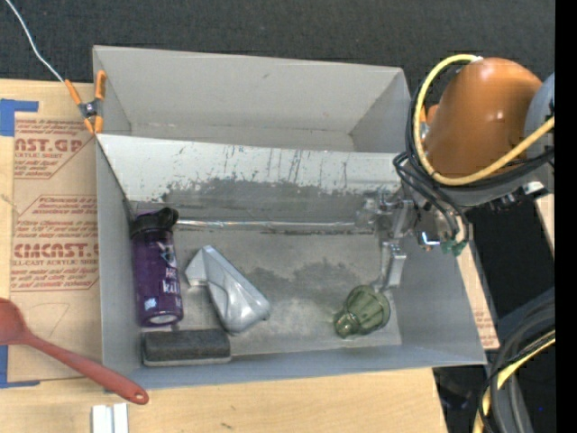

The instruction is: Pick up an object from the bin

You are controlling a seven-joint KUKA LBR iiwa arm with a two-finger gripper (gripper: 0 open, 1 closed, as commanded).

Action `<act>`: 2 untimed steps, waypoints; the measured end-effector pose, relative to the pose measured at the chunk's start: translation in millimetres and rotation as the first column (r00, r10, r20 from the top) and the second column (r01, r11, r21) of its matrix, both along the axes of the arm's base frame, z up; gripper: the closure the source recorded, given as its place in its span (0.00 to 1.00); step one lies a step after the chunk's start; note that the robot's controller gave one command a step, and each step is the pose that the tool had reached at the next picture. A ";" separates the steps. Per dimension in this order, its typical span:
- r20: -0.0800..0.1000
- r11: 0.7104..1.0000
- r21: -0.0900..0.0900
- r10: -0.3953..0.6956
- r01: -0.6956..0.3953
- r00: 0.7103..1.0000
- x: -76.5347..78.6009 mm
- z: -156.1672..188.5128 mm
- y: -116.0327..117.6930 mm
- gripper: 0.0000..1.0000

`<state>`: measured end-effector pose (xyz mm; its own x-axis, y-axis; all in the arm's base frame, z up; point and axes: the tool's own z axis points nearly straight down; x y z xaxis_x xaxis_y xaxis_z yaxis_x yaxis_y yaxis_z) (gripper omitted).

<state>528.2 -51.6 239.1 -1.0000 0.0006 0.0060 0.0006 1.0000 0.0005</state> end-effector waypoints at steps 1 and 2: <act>0.008 1.000 -0.001 0.001 -0.001 1.000 1.5 4.3 0.2 0.00; 0.009 0.997 -0.001 0.073 -0.073 0.997 -12.5 -66.6 24.0 0.00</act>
Offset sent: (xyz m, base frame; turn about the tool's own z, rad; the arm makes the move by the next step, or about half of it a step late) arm -0.0260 0.0447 -0.1287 -0.1369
